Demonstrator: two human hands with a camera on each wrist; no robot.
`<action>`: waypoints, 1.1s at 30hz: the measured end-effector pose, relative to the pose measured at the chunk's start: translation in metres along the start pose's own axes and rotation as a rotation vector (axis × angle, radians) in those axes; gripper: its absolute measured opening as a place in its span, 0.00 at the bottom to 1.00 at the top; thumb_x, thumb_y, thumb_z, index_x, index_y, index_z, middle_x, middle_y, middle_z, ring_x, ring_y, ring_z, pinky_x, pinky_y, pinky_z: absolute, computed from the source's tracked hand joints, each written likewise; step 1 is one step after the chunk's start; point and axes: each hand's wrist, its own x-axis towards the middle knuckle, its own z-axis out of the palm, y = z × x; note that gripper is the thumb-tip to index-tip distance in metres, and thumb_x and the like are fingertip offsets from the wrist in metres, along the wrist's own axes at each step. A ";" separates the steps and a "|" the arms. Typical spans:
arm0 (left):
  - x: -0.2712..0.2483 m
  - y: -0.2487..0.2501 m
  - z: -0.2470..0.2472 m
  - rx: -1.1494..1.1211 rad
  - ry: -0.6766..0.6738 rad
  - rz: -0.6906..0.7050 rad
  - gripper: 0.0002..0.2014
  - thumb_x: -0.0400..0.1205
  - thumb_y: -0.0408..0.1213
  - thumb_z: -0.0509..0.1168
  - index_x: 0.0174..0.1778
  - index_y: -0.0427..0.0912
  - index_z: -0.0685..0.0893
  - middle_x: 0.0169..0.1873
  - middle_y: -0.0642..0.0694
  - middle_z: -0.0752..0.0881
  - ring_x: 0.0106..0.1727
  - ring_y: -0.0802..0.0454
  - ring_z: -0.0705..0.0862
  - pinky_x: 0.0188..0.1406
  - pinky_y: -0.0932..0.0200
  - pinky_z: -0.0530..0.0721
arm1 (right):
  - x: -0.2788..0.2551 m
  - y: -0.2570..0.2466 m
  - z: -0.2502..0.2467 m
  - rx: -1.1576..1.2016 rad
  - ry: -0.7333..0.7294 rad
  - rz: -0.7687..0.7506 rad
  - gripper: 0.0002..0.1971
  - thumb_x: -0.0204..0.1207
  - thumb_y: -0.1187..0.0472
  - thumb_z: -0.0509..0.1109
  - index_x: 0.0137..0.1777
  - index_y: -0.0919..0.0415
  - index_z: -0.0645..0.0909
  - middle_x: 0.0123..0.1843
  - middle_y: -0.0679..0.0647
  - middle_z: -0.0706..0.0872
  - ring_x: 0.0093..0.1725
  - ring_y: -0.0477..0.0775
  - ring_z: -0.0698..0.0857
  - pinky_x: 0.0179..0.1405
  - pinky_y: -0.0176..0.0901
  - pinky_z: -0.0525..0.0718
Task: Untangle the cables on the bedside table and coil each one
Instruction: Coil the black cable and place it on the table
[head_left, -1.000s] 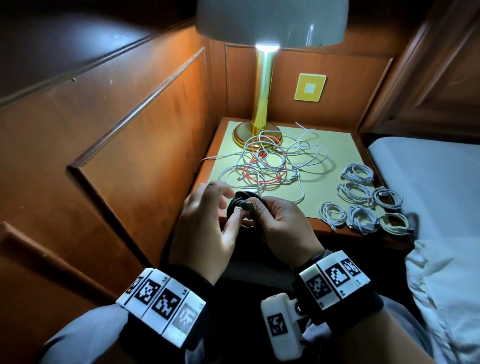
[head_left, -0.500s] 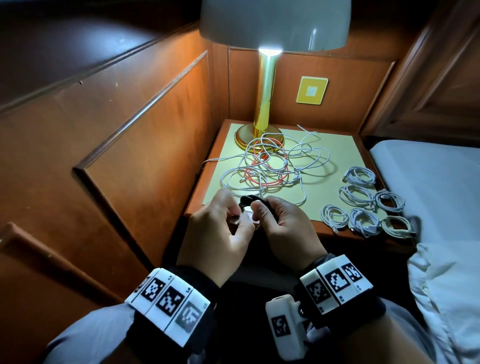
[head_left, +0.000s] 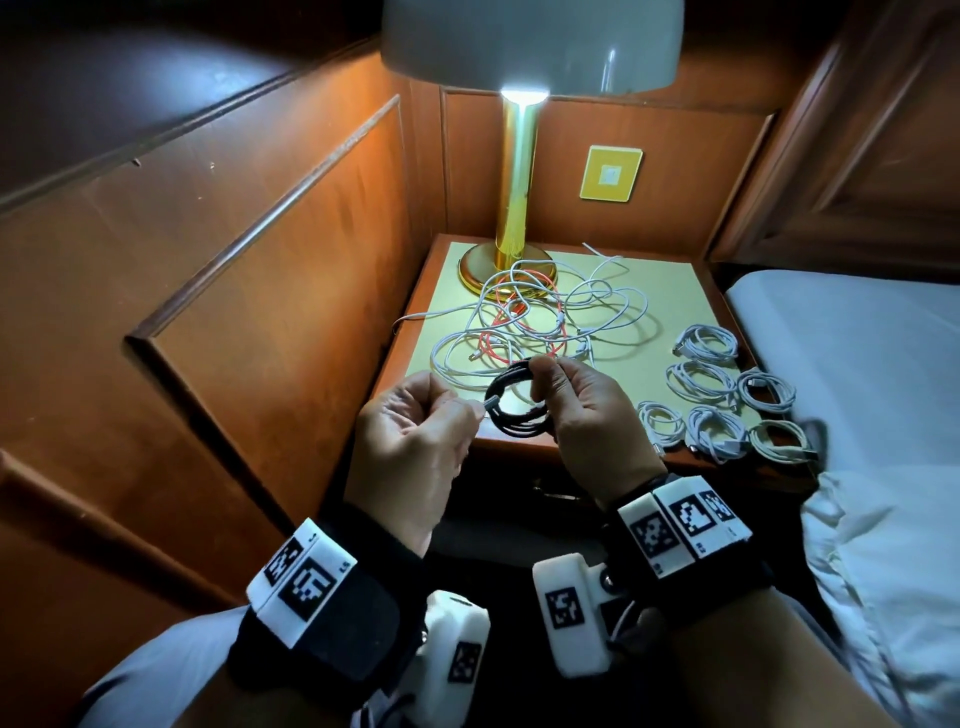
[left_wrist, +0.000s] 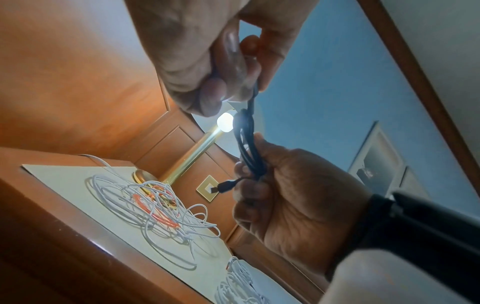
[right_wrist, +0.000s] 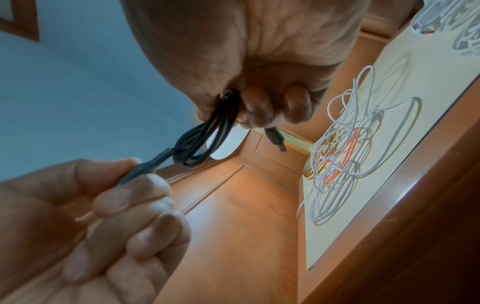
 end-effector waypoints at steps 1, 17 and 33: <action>-0.001 0.001 0.000 0.016 -0.012 0.007 0.14 0.69 0.31 0.68 0.22 0.43 0.70 0.18 0.42 0.68 0.20 0.50 0.62 0.23 0.59 0.61 | 0.001 0.000 -0.001 0.011 0.001 0.014 0.19 0.87 0.47 0.60 0.34 0.52 0.76 0.20 0.35 0.76 0.24 0.38 0.74 0.30 0.33 0.68; -0.001 -0.016 -0.012 0.432 0.003 -0.040 0.12 0.75 0.48 0.78 0.46 0.48 0.84 0.37 0.45 0.89 0.39 0.42 0.90 0.44 0.36 0.90 | -0.001 0.007 0.010 0.161 -0.192 -0.046 0.18 0.82 0.45 0.60 0.34 0.53 0.77 0.28 0.40 0.78 0.31 0.42 0.76 0.38 0.41 0.73; 0.003 -0.004 -0.014 0.161 0.093 -0.089 0.06 0.72 0.37 0.72 0.38 0.40 0.83 0.35 0.39 0.86 0.26 0.53 0.84 0.31 0.50 0.89 | -0.009 0.001 -0.003 0.329 -0.258 0.106 0.11 0.73 0.61 0.78 0.56 0.58 0.89 0.51 0.57 0.93 0.51 0.60 0.92 0.60 0.59 0.88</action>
